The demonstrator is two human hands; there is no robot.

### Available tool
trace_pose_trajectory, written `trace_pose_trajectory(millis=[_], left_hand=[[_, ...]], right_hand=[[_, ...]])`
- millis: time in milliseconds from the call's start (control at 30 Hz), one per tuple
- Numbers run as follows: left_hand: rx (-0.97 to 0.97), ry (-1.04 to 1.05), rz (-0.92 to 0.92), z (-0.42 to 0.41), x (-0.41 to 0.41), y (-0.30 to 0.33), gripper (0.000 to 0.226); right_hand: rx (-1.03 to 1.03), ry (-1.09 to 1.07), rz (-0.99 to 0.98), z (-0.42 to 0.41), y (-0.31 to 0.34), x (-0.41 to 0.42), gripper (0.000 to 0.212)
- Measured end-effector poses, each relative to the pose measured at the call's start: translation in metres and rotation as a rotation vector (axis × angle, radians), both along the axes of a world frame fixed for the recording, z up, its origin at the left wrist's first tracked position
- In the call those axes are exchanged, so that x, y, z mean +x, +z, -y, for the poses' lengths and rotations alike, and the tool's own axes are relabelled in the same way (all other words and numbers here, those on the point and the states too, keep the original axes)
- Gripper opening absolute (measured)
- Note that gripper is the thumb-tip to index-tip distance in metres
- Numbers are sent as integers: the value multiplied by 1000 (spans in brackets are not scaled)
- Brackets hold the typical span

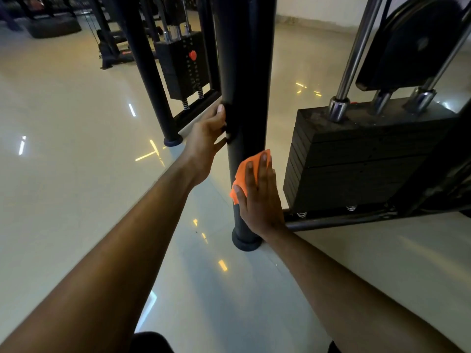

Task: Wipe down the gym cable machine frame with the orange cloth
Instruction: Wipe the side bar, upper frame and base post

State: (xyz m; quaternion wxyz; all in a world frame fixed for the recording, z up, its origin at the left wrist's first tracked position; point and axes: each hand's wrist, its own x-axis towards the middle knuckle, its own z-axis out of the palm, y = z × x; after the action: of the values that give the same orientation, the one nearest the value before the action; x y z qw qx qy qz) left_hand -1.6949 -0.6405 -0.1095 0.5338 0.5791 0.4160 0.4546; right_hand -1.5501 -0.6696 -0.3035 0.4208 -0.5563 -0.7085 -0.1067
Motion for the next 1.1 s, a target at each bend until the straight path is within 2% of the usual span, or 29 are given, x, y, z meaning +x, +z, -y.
trace_pose_trajectory(millis=[133, 267, 333, 433, 533, 700, 800, 867, 967, 1033, 1100], left_hand=[[-24, 5, 0, 6, 5, -6, 51], [-40, 20, -6, 9, 7, -12, 47], [-63, 9, -28, 9, 6, -19, 43], [-113, -7, -60, 13, 3, -33, 44], [-137, -23, -99, 16, 3, -37, 50], [-141, -26, -82, 15, 5, -41, 47], [-126, -20, -80, 15, 6, -40, 43], [-131, -6, -67, 15, 3, -39, 40], [-142, -21, -67, 16, 2, -39, 43], [-144, -31, -73, 16, 1, -40, 49], [-155, -25, -81, 16, -1, -45, 50]], right_hand=[[38, 103, -73, -7, 34, -3, 91], [68, 115, -128, -18, 76, 1, 80], [67, 94, -106, -19, 69, 3, 83], [-9, 42, -38, -6, 21, 8, 95], [-70, 34, -75, 4, -4, 6, 89], [6, 93, -146, -3, 41, -3, 76], [77, 86, -141, -12, 69, -4, 77], [72, 24, -62, -15, 57, 0, 80], [-46, -45, 39, 0, 1, 5, 83], [-105, -53, 56, 9, -26, 3, 83], [-98, -51, 47, 8, -26, 1, 83]])
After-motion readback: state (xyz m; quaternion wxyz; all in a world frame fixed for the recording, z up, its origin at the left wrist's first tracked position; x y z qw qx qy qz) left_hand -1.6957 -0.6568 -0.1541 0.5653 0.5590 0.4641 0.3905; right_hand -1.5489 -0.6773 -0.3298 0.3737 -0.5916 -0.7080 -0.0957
